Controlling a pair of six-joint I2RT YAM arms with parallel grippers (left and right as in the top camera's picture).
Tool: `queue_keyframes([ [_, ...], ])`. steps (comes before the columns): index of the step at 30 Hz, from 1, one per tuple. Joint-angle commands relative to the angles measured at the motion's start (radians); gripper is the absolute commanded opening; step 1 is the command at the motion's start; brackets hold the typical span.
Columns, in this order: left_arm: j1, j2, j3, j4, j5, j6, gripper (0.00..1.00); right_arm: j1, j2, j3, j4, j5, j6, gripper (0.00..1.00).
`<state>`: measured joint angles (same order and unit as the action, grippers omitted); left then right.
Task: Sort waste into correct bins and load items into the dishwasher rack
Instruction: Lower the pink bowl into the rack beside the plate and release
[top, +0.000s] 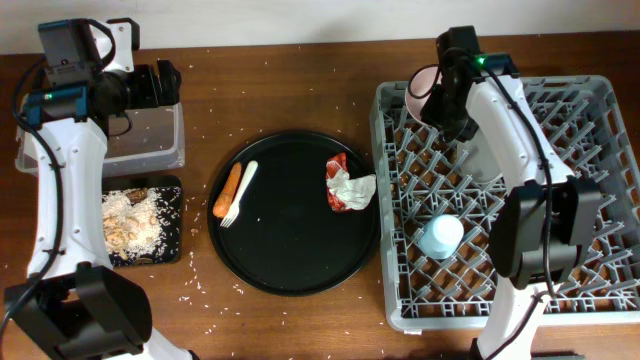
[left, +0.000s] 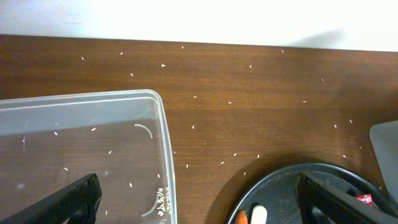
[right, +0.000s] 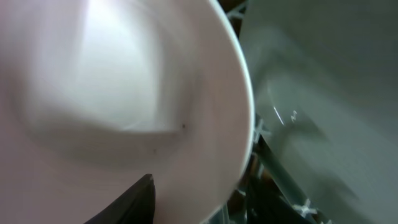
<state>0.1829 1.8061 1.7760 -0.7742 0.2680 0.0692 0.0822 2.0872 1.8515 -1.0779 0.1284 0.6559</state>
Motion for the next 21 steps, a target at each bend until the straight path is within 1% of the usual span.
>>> queue_keyframes([
  [1, 0.002, -0.024, 0.006, -0.001, -0.003, -0.005, 0.99, 0.002, -0.003, -0.011, 0.021, 0.018, 0.010, 0.42],
  [2, 0.002, -0.024, 0.006, -0.001, -0.003, -0.005, 0.99, 0.002, -0.003, -0.011, 0.020, 0.018, 0.005, 0.38],
  [3, 0.002, -0.024, 0.006, -0.001, -0.003, -0.005, 0.99, 0.002, -0.003, -0.011, 0.018, 0.016, -0.010, 0.20],
  [4, 0.002, -0.024, 0.006, 0.000, -0.003, -0.005, 0.99, 0.002, -0.003, -0.011, 0.016, 0.014, -0.027, 0.06],
  [5, 0.002, -0.024, 0.006, -0.001, -0.003, -0.005, 0.99, 0.002, -0.006, -0.011, 0.010, 0.014, -0.027, 0.04],
  [9, 0.002, -0.024, 0.006, -0.004, -0.003, -0.005, 0.99, 0.002, -0.045, -0.011, 0.007, 0.014, -0.058, 0.04],
  [10, 0.002, -0.024, 0.006, -0.004, -0.003, -0.005, 0.99, 0.002, -0.077, -0.011, 0.004, 0.020, -0.080, 0.04],
  [14, 0.002, -0.024, 0.006, -0.004, -0.003, -0.005, 0.99, 0.008, -0.185, -0.011, -0.033, 0.137, -0.106, 0.04],
  [15, 0.002, -0.024, 0.006, -0.004, -0.003, -0.005, 0.99, 0.017, -0.209, -0.011, -0.045, 0.194, -0.106, 0.04],
  [16, 0.002, -0.024, 0.006, -0.004, -0.003, -0.005, 0.99, 0.051, -0.247, -0.011, -0.066, 0.303, -0.106, 0.04],
  [17, 0.002, -0.024, 0.006, -0.004, -0.003, -0.005, 0.99, 0.079, -0.261, -0.011, -0.079, 0.369, -0.106, 0.04],
  [21, 0.003, -0.024, 0.006, -0.004, -0.003, -0.005, 0.99, 0.310, -0.232, -0.011, -0.161, 0.871, -0.105, 0.04],
])
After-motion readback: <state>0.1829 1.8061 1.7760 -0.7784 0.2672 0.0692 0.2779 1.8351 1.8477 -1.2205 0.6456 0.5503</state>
